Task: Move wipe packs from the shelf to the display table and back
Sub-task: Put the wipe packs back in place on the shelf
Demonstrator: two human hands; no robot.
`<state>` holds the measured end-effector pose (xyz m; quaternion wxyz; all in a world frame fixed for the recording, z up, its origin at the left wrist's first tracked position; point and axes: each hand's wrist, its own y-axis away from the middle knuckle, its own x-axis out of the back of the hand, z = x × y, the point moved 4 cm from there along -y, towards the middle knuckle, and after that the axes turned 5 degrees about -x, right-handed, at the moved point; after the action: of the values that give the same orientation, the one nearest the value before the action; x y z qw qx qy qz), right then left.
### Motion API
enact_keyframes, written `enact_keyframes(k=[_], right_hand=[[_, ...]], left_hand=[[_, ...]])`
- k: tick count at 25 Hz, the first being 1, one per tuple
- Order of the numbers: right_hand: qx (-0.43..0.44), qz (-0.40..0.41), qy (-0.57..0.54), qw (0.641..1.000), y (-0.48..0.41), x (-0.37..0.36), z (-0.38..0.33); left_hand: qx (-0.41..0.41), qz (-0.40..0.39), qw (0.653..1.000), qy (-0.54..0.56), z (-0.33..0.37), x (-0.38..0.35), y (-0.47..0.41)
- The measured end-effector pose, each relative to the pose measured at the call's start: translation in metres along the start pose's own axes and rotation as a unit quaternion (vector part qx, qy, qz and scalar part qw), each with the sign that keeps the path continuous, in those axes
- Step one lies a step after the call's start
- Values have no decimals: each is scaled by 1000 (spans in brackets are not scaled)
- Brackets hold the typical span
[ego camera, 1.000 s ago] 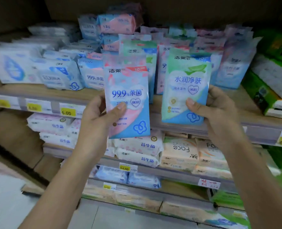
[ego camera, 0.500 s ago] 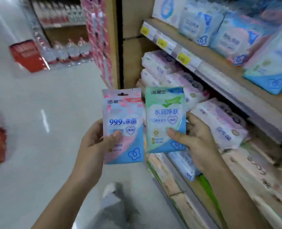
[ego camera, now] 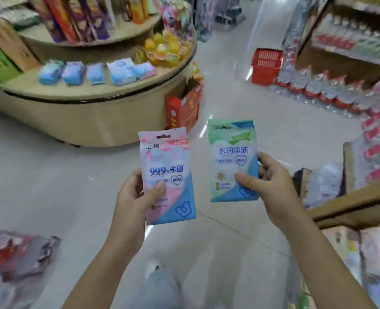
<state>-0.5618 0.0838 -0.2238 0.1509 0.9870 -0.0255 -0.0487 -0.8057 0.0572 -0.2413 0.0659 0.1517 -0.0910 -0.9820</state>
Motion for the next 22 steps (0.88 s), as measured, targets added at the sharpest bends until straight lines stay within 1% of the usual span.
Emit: enact_keyframes(k=[5, 9, 13, 16, 19, 22], right_hand=[[-44, -72, 9, 996, -77, -126, 21], [-77, -118, 19, 990, -125, -195, 26], [-89, -157, 33, 983, -195, -250, 19], [-89, -179, 43, 979, -262, -290, 5], [-78, -202, 71, 974, -333, -334, -18], [-65, -222, 90, 969, -402, -387, -46]], left_hand=[[-23, 90, 995, -25, 45, 115, -71], [-46, 141, 988, -45, 81, 175, -131], [-63, 177, 982, -31, 105, 212, -199], [-58, 208, 976, -8, 115, 234, -253], [-33, 232, 972, 9, 123, 250, -305], [-26, 258, 966, 14, 134, 269, -350]])
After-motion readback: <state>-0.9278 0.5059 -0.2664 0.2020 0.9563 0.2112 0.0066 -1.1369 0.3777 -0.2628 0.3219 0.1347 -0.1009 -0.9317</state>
